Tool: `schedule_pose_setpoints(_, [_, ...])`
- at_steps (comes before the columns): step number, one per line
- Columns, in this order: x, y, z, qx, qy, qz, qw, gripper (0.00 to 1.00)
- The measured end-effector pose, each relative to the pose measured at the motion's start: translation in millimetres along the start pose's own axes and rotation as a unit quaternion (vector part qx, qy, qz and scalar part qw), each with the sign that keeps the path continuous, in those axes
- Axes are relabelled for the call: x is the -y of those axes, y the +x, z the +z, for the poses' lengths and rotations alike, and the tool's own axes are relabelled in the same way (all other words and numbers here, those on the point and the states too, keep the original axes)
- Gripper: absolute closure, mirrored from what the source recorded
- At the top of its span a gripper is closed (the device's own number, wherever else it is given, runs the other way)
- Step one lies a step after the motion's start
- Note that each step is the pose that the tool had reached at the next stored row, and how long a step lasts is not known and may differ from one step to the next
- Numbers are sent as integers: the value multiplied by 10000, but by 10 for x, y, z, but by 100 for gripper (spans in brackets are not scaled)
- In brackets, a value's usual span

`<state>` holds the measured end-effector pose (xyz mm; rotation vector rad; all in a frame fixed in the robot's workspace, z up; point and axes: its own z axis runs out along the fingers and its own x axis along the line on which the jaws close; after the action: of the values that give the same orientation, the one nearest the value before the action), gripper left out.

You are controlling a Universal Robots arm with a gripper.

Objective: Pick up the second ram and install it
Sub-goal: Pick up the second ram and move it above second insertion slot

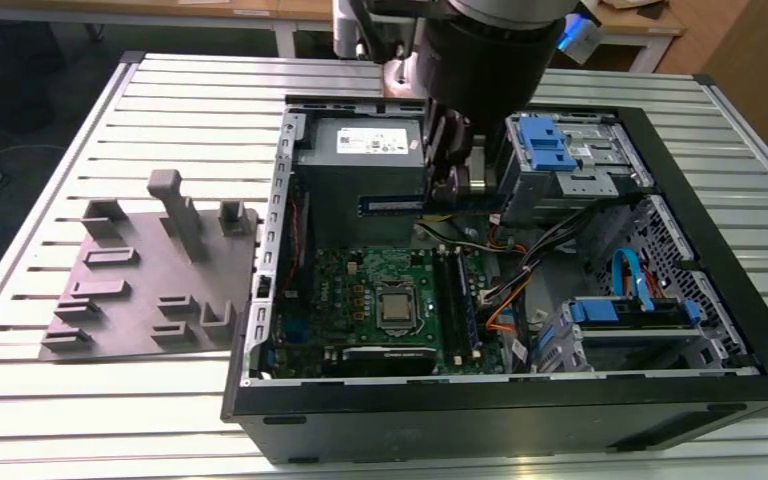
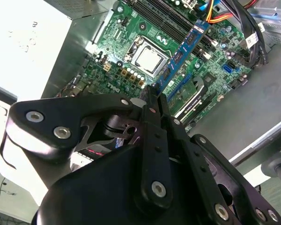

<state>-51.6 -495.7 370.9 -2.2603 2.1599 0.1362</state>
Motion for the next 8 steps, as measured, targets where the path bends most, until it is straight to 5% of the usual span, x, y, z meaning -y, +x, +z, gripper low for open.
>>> schedule_pose_setpoints(8, [10, 11, 144, 0, 0, 0, 10000, 86])
